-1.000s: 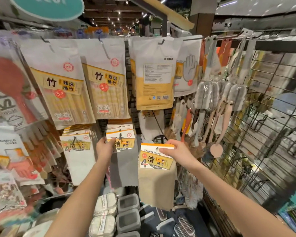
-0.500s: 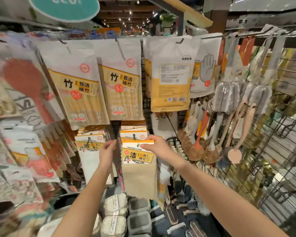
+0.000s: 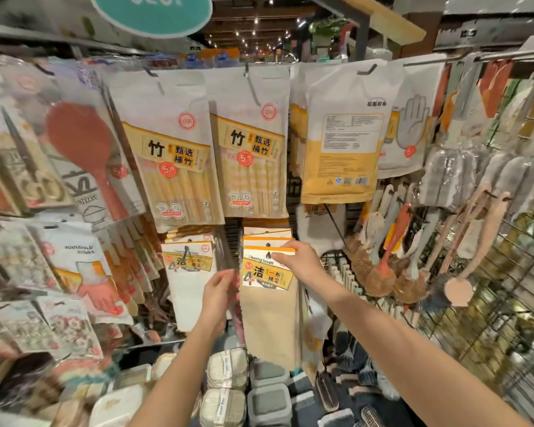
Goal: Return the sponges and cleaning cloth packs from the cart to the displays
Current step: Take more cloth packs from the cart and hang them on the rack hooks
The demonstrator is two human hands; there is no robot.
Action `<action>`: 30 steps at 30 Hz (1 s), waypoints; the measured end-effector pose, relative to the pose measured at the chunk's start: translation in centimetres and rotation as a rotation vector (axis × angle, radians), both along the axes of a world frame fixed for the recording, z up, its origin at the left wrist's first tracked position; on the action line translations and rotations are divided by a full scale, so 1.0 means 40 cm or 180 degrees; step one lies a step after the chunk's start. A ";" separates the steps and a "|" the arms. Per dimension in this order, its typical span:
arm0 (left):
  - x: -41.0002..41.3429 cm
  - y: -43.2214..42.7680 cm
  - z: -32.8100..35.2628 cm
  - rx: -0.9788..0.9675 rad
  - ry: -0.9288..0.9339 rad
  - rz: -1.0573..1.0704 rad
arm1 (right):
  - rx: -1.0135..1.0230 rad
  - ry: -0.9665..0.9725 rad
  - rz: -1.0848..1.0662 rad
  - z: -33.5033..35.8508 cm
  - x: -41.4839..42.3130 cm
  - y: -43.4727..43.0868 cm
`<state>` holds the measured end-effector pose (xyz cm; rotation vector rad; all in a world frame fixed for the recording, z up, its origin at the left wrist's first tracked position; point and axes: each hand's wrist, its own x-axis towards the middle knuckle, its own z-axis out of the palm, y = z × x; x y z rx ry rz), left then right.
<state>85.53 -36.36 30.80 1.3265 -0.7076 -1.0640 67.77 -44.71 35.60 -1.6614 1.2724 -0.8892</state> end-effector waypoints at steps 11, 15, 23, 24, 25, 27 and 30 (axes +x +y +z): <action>-0.010 -0.036 -0.014 0.0020 0.0243 -0.0117 | 0.0022 0.1654 -0.0786 0.053 0.074 -0.084; -0.042 -0.027 0.007 -0.0011 0.0042 -0.0397 | -0.0016 0.1758 -0.0786 0.059 0.045 -0.046; -0.285 0.015 0.077 -0.0107 -0.0211 -0.1450 | 0.0186 0.0897 -0.0560 0.043 -0.255 0.174; -0.325 0.022 0.091 -0.0120 -0.0201 -0.1534 | 0.0185 0.0881 -0.0623 0.044 -0.295 0.203; -0.377 0.029 0.104 -0.0129 -0.0165 -0.1671 | 0.0191 0.0872 -0.0727 0.045 -0.348 0.238; -0.490 0.047 0.127 -0.0134 -0.0135 -0.1949 | 0.0213 0.0839 -0.0963 0.053 -0.461 0.317; -0.676 0.093 0.149 -0.0167 -0.0208 -0.2332 | 0.0283 0.0805 -0.1476 0.049 -0.641 0.436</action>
